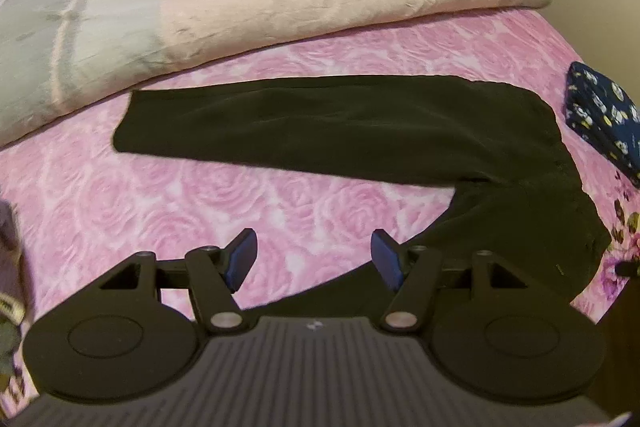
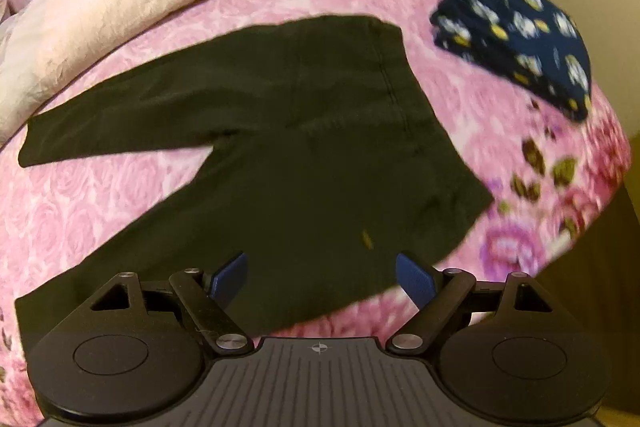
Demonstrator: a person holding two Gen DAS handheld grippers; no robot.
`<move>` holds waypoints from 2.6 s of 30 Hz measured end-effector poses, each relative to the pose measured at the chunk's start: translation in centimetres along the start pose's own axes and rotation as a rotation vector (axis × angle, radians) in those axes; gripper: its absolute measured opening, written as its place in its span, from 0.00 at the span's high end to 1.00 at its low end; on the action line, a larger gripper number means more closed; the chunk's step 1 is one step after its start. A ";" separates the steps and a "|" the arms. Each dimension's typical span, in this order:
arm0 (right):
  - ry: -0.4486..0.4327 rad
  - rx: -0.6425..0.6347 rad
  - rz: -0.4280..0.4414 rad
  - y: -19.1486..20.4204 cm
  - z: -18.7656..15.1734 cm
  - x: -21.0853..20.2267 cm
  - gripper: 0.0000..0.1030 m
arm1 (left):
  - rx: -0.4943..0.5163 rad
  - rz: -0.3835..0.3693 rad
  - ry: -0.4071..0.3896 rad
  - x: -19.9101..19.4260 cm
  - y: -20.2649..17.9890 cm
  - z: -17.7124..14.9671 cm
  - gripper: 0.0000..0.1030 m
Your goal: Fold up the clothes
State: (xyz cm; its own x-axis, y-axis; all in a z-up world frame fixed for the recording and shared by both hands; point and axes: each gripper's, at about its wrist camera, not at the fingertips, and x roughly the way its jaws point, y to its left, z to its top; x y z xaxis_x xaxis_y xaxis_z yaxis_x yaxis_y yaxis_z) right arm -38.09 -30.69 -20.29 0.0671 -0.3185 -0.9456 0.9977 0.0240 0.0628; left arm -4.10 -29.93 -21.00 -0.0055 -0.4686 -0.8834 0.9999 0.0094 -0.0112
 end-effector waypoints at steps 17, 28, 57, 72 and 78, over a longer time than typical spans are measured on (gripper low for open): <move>-0.055 -0.124 0.053 -2.9 11.5 18.3 0.18 | 0.162 -0.057 -0.090 17.8 -0.1 5.4 0.44; -0.239 -0.555 0.172 -3.6 24.9 24.1 0.18 | 0.474 -0.122 -0.178 28.3 0.0 15.1 0.43; -0.359 -0.766 0.231 -3.3 18.6 15.3 0.82 | 0.368 -0.208 -0.198 18.0 6.0 8.1 0.94; 0.002 -0.378 -0.010 -7.7 -6.6 12.3 0.34 | -0.064 -0.160 0.151 9.3 3.3 -12.6 0.72; -0.144 0.290 0.178 -14.4 -4.2 11.5 0.18 | -0.185 -0.009 0.009 9.9 6.9 -7.8 0.57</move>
State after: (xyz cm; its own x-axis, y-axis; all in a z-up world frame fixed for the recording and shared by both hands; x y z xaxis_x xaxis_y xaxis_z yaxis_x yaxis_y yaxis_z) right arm -51.70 -30.69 -33.43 0.2193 -0.4639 -0.8583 0.9283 -0.1716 0.3299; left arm 2.65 -27.59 -33.47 -0.0150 -0.4611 -0.8872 0.9803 0.1679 -0.1038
